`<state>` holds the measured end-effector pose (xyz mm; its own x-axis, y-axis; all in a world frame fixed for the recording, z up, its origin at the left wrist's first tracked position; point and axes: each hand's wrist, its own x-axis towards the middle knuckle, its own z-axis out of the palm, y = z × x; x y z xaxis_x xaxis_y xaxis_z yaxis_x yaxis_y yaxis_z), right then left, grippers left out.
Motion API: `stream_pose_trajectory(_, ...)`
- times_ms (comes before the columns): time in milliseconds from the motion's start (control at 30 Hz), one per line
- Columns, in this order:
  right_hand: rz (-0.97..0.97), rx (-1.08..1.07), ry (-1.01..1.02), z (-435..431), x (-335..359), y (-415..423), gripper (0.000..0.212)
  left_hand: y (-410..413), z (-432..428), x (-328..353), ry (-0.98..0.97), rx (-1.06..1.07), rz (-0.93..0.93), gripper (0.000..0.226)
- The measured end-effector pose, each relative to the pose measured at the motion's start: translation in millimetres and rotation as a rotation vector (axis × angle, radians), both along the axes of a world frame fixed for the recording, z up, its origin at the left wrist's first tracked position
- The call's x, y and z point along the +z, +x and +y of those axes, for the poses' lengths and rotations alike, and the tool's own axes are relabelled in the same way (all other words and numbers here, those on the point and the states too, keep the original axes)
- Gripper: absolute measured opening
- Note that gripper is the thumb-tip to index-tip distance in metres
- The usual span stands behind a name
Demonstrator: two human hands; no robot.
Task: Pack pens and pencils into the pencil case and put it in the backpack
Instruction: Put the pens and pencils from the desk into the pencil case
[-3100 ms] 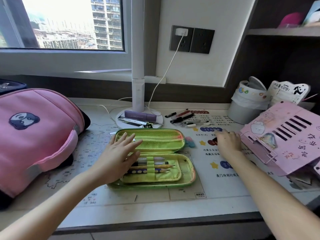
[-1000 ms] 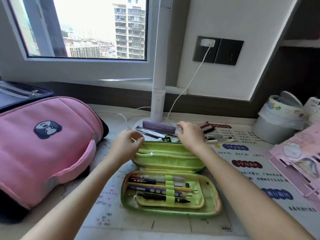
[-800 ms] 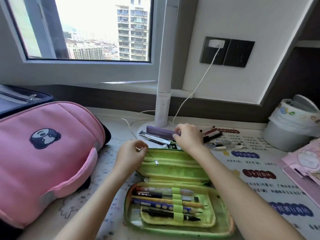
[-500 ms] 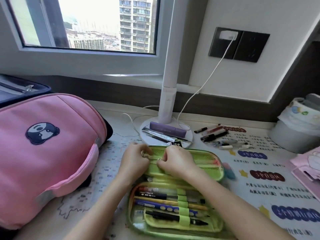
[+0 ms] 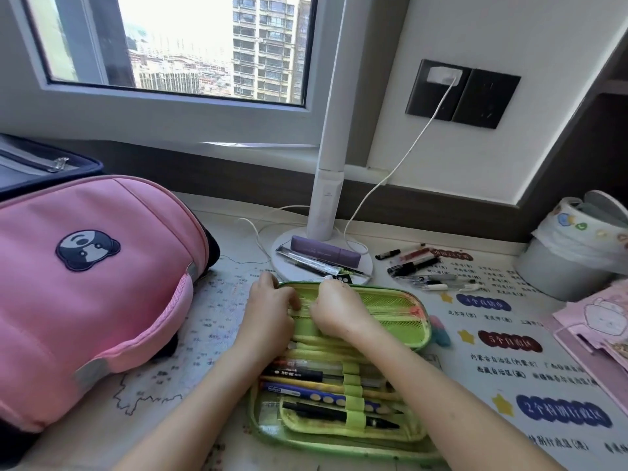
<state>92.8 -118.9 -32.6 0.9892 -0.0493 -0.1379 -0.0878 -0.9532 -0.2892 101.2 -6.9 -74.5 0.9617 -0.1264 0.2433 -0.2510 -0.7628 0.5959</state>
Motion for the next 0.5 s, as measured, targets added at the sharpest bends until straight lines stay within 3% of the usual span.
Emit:
stream_pose_trajectory(133, -0.004, -0.146, -0.095, -45.0, 9.1, -17.4, 0.027, -3.0, 0.4, 1.3, 0.016, -0.017, -0.043, 0.032)
stream_pose_trajectory(267, 0.028, -0.288, -0.274, -103.3, 32.4, -28.3, 0.031, -8.3, -3.7, 1.2, 0.041, -0.037, -0.101, 0.029)
stream_pose_trajectory(400, -0.292, -0.209, -0.278, -102.0, 47.8, 8.6, 0.016, -18.0, -9.9, 1.8, 0.079, -0.09, -0.114, 0.026)
stream_pose_trajectory(500, -0.269, -0.064, -0.167, -80.6, 33.7, 53.3, 0.032, -18.7, -6.7, 4.5, -0.009, -0.096, -0.043, 0.027)
